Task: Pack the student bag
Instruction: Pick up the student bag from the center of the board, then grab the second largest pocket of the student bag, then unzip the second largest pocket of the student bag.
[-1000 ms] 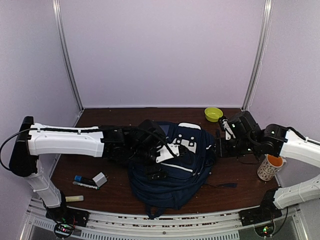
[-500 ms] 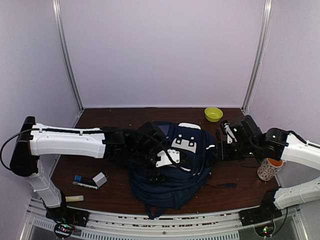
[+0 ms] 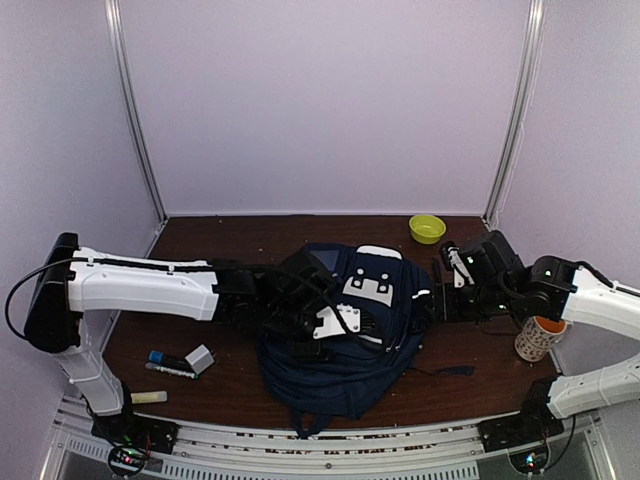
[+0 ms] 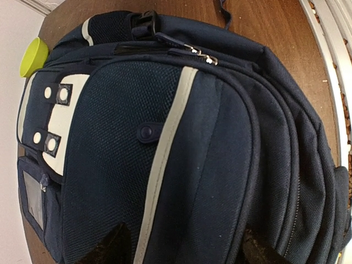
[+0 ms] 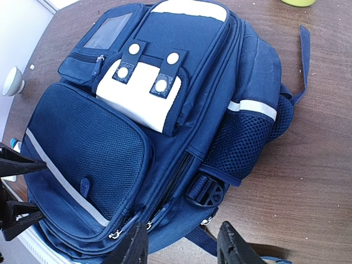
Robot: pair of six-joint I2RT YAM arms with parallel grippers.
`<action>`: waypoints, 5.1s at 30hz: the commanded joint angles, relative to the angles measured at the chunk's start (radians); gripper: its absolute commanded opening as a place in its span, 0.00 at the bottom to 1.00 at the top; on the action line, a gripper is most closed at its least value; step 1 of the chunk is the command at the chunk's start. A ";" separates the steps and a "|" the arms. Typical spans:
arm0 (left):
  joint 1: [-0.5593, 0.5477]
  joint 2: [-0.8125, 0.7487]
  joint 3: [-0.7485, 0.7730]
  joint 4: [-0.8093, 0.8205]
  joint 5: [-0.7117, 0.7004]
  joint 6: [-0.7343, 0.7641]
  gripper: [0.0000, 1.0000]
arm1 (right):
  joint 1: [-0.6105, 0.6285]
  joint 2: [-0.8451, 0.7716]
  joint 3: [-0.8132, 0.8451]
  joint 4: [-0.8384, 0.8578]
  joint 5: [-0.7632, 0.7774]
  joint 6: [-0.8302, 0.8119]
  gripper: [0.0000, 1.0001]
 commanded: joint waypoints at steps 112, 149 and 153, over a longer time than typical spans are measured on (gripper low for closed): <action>0.150 -0.358 -0.319 0.387 0.119 -0.325 0.00 | 0.142 0.177 -0.182 0.512 -0.173 -1.132 0.00; 0.150 -0.298 -0.262 0.391 0.186 -0.353 0.00 | 0.347 -0.006 -0.130 0.415 -0.207 -0.855 0.00; 0.150 -0.300 -0.261 0.393 0.193 -0.357 0.00 | 0.370 -0.002 -0.123 0.428 -0.200 -0.838 0.00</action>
